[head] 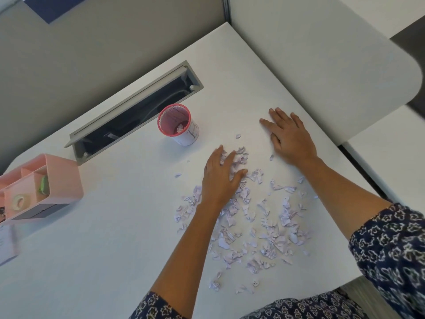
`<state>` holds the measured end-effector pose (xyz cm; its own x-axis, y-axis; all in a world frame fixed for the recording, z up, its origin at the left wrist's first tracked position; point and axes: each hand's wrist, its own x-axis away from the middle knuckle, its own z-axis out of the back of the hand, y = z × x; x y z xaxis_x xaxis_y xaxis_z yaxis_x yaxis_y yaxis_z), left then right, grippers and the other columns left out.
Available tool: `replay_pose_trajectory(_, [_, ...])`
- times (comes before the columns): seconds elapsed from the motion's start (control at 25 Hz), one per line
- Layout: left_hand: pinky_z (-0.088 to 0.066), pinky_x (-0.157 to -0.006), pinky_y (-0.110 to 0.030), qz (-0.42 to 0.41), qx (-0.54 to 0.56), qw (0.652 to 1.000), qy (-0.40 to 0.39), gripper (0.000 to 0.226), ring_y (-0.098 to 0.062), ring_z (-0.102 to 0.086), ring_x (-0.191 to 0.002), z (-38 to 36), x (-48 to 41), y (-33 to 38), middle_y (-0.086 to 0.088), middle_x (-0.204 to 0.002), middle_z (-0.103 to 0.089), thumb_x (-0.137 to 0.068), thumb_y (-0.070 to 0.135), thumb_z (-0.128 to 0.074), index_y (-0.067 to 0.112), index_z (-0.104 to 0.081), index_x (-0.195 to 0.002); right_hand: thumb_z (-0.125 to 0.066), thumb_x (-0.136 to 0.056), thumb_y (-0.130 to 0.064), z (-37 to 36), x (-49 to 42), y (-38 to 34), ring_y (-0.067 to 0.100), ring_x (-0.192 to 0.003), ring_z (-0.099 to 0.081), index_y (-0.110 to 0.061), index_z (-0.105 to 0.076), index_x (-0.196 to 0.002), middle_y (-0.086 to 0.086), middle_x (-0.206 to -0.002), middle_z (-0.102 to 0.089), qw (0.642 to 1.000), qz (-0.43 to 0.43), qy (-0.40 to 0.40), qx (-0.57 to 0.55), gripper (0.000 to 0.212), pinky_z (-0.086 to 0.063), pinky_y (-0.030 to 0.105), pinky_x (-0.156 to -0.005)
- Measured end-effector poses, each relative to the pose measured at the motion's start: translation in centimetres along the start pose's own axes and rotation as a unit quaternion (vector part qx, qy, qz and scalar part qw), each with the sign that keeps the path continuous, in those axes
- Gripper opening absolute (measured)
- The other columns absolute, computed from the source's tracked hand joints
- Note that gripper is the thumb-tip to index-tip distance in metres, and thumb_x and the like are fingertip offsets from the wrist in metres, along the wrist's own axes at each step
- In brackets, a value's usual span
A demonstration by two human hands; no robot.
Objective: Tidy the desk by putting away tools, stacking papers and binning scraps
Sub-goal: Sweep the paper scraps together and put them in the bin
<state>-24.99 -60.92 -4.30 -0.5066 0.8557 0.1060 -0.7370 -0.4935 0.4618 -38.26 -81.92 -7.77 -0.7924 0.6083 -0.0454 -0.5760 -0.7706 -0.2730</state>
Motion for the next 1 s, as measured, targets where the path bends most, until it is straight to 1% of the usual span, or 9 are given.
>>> replay_pose_trajectory(0.2, [-0.035,-0.108,-0.043,-0.036,-0.033,0.998,-0.032,0.051,-0.027,-0.034,-0.139,0.0,3.6,-0.1,-0.008,-0.154,-0.034,-0.091,0.037,-0.061,0.020,-0.052,-0.138,-0.021,-0.096,-0.030,0.0,0.1,-0.1,0.021,-0.147,-0.024,-0.026,-0.040,-0.145,0.005,-0.157,-0.031,1.000,0.004,0.003,0.006,0.053,-0.018,0.046,-0.119])
replay_pose_trajectory(0.32, [-0.055,-0.080,-0.041,-0.048,-0.048,0.998,0.011,0.035,-0.028,-0.051,-0.124,0.2,4.6,0.1,-0.008,-0.140,-0.053,-0.087,0.016,-0.068,0.017,-0.066,-0.122,-0.020,-0.095,-0.030,0.1,0.1,-0.2,0.021,-0.147,-0.024,-0.026,-0.040,-0.145,0.005,-0.157,-0.031,1.000,0.004,0.005,0.002,0.054,-0.017,0.046,-0.119])
replay_pose_trajectory(0.44, [-0.058,-0.061,-0.038,-0.050,-0.035,0.997,0.053,0.023,-0.024,-0.062,-0.105,0.0,4.8,-0.1,-0.005,-0.118,-0.066,-0.084,0.005,-0.069,0.014,-0.074,-0.105,-0.021,-0.095,-0.030,0.1,0.2,-0.2,0.021,-0.146,-0.025,-0.026,-0.042,-0.144,0.005,-0.157,-0.032,1.000,0.004,0.010,-0.005,0.054,-0.017,0.046,-0.119])
replay_pose_trajectory(0.52, [-0.057,-0.063,-0.037,-0.040,-0.021,0.997,0.067,0.021,-0.023,-0.064,-0.097,0.0,4.4,-0.2,-0.004,-0.108,-0.069,-0.084,0.000,-0.067,0.011,-0.075,-0.100,-0.021,-0.095,-0.030,0.1,0.2,-0.2,0.021,-0.147,-0.024,-0.026,-0.042,-0.144,0.005,-0.157,-0.032,1.000,0.004,0.010,-0.007,0.054,-0.017,0.046,-0.119])
replay_pose_trajectory(0.6, [-0.056,-0.076,-0.033,0.028,0.057,0.995,0.071,0.024,-0.020,-0.065,-0.095,0.3,4.0,0.2,-0.003,-0.104,-0.071,-0.084,-0.004,-0.062,0.009,-0.075,-0.099,-0.021,-0.094,-0.030,0.2,0.1,-0.2,0.021,-0.147,-0.024,-0.026,-0.042,-0.144,0.005,-0.157,-0.032,1.000,0.003,0.009,-0.010,0.054,-0.016,0.046,-0.120])
replay_pose_trajectory(0.68, [-0.055,-0.081,-0.027,0.145,0.176,0.969,0.090,0.024,-0.014,-0.067,-0.089,1.1,3.5,0.8,-0.002,-0.099,-0.073,-0.083,-0.004,-0.063,0.010,-0.076,-0.097,-0.021,-0.094,-0.030,0.2,0.1,-0.2,0.021,-0.147,-0.023,-0.026,-0.041,-0.144,0.005,-0.157,-0.031,1.000,0.003,0.008,-0.010,0.054,-0.016,0.046,-0.120])
replay_pose_trajectory(0.76, [-0.054,-0.075,-0.023,0.234,0.270,0.928,0.104,0.018,-0.009,-0.067,-0.078,2.2,2.9,1.2,-0.001,-0.092,-0.075,-0.081,0.004,-0.071,0.013,-0.078,-0.095,-0.021,-0.094,-0.030,0.2,0.1,-0.1,0.021,-0.147,-0.023,-0.026,-0.041,-0.144,0.005,-0.157,-0.031,1.000,0.002,0.007,-0.009,0.055,-0.016,0.046,-0.120])
replay_pose_trajectory(0.88, [-0.053,-0.069,-0.018,0.263,0.335,0.898,0.110,0.019,-0.008,-0.067,-0.072,4.7,1.4,1.8,0.000,-0.085,-0.075,-0.077,0.013,-0.079,0.016,-0.078,-0.096,-0.022,-0.094,-0.029,0.2,0.0,-0.1,0.021,-0.147,-0.023,-0.027,-0.041,-0.145,0.005,-0.157,-0.031,1.000,0.002,0.005,-0.009,0.054,-0.016,0.046,-0.120])
replay_pose_trajectory(1.0, [-0.051,-0.066,-0.011,0.247,0.346,0.893,0.149,0.022,-0.003,-0.064,-0.065,8.2,-1.4,1.6,0.001,-0.082,-0.075,-0.076,0.013,-0.080,0.015,-0.077,-0.098,-0.022,-0.094,-0.029,0.1,0.1,-0.1,0.022,-0.147,-0.025,-0.026,-0.041,-0.144,0.006,-0.157,-0.032,1.000,0.004,0.009,-0.003,0.054,-0.018,0.046,-0.119])
